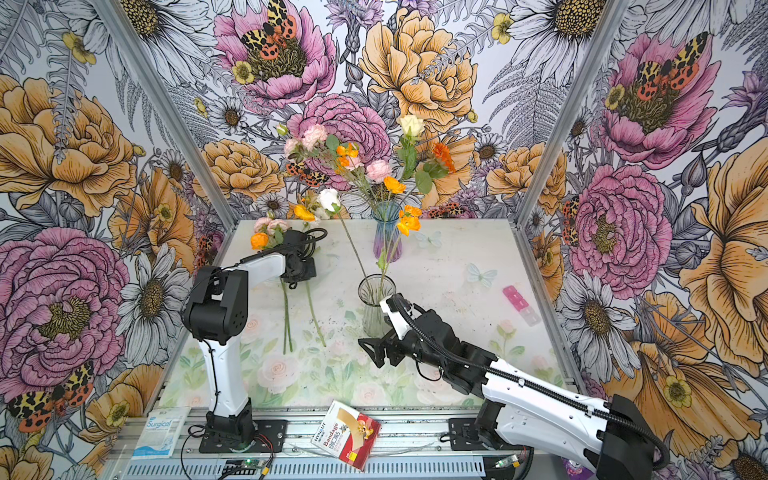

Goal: Arrange the flowers into the vase
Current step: 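Close the left gripper on the white poppy stems and lift them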

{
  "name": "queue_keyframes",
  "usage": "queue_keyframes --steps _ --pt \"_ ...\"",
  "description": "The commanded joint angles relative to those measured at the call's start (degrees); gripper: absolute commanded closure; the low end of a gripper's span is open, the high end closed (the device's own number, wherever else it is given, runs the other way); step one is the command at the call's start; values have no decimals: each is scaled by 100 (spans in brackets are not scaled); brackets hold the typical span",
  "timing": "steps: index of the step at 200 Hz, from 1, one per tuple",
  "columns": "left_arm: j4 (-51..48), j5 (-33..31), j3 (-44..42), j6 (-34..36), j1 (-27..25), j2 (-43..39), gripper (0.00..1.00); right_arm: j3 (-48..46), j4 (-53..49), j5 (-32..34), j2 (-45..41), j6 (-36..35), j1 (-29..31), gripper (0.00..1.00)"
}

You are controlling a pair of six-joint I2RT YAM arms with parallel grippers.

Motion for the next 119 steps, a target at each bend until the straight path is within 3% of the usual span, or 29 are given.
queue_keyframes --steps 1,33,119 --pt "-191 -129 -209 144 -104 -226 94 108 -13 41 -30 -83 7 1" --pt "-191 -199 -434 233 -223 -937 100 95 -11 64 -33 -71 2 0" --pt "-235 -987 -2001 -248 -276 -3823 100 314 145 -137 320 -192 -17 1"
